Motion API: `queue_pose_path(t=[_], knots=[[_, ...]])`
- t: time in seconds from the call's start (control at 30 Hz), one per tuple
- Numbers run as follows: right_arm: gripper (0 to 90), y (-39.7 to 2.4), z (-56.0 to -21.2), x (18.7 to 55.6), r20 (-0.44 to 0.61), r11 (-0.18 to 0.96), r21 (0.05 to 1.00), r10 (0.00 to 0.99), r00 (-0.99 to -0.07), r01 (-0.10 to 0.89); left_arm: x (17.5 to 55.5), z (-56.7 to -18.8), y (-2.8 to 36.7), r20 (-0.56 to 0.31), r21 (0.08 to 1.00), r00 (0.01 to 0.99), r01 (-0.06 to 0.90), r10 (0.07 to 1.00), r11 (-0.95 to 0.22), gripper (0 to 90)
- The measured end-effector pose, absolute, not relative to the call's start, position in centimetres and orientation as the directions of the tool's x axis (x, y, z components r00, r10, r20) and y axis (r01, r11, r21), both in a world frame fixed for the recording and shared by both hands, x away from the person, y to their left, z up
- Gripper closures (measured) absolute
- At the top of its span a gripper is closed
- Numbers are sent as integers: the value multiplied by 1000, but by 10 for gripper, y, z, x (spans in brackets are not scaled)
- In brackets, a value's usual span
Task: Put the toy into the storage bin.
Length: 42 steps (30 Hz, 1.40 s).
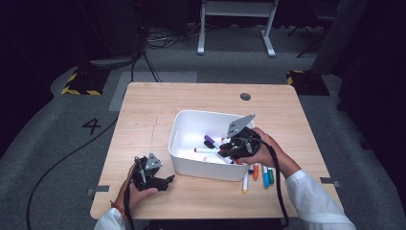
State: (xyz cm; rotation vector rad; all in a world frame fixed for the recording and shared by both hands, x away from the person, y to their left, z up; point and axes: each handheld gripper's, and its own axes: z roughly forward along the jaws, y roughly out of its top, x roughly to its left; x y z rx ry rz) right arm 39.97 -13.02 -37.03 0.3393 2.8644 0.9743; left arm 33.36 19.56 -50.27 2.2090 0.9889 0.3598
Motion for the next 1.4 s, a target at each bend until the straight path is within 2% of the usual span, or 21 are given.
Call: queue_pose_path(t=[0.4, 0.5, 0.73, 1.03, 1.23, 1.4], knots=[[739, -126, -374, 388, -27, 808, 575, 174, -984, 127, 334, -503, 196, -24, 683, 673, 551, 739, -480, 154], [705, -126, -374, 388, -31, 809, 574, 176, -984, 127, 334, -503, 196, -24, 683, 673, 551, 739, -479, 154], [618, -136, -366, 389, -69, 763, 630, 239, -969, 143, 334, -503, 196, -24, 683, 673, 551, 739, -479, 154], [490, -173, -338, 378, -136, 669, 725, 374, -917, 166, 334, -503, 196, -24, 683, 673, 551, 739, -479, 154], [455, -210, -331, 367, -164, 612, 772, 456, -875, 174, 334, -503, 196, -26, 683, 676, 550, 737, -480, 153], [432, -241, -341, 357, -152, 572, 792, 520, -841, 211, 334, -503, 196, -23, 683, 673, 551, 739, -480, 153]])
